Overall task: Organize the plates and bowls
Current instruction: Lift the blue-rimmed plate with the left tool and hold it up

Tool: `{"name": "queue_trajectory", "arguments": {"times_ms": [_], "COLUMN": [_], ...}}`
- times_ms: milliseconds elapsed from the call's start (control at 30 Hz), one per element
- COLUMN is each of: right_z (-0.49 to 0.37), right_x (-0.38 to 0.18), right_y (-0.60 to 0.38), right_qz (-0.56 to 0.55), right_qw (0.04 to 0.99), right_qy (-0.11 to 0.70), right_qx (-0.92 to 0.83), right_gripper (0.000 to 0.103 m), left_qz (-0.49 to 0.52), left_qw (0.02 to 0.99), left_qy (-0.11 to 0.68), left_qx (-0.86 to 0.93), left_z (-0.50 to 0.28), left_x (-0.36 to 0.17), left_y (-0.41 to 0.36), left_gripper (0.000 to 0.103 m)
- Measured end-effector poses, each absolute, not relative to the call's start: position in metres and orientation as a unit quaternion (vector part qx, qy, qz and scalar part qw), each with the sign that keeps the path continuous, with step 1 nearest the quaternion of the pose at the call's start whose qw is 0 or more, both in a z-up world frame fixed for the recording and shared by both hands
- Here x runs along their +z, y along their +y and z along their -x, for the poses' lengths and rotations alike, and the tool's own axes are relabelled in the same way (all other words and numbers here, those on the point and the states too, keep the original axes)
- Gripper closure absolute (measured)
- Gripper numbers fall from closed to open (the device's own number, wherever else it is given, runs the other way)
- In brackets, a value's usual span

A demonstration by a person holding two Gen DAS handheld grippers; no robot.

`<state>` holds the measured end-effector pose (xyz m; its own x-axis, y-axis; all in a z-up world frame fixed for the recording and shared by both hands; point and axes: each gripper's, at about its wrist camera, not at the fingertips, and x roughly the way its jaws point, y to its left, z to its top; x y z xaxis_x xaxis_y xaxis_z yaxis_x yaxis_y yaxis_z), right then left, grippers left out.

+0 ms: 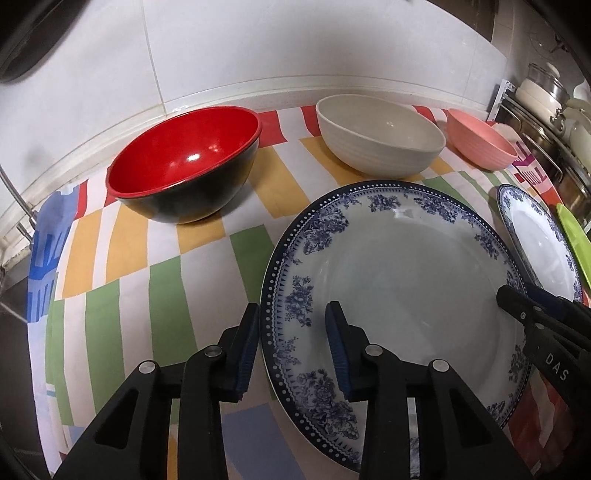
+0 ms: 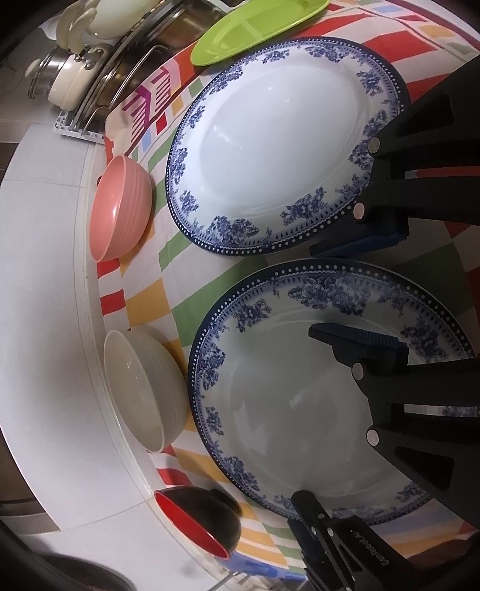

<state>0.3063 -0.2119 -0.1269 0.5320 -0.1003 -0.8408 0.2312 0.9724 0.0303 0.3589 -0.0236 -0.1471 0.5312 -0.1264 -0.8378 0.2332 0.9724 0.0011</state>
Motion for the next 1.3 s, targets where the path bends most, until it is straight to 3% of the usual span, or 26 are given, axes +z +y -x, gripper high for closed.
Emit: {"name": "queue_trajectory", "arguments": {"times_ms": [700, 1300], "right_z": [-0.282, -0.263], "right_x": [-0.091, -0.102], "right_y": [-0.156, -0.078], "right_qz": [-0.007, 0.019], "right_qw": [0.893, 0.878], "right_qy": [0.449, 0.470], "right_qx": [-0.015, 0.091], "right_gripper": [0.068, 0.068], "left_qz": [-0.005, 0.028], "left_qw": [0.893, 0.885], "left_qy": [0.450, 0.456], "left_qx": [-0.013, 0.091], "left_z": [-0.296, -0.234], "left_x": [-0.113, -0.115], "left_y": [0.042, 0.117], "left_gripper": [0.068, 0.068]}}
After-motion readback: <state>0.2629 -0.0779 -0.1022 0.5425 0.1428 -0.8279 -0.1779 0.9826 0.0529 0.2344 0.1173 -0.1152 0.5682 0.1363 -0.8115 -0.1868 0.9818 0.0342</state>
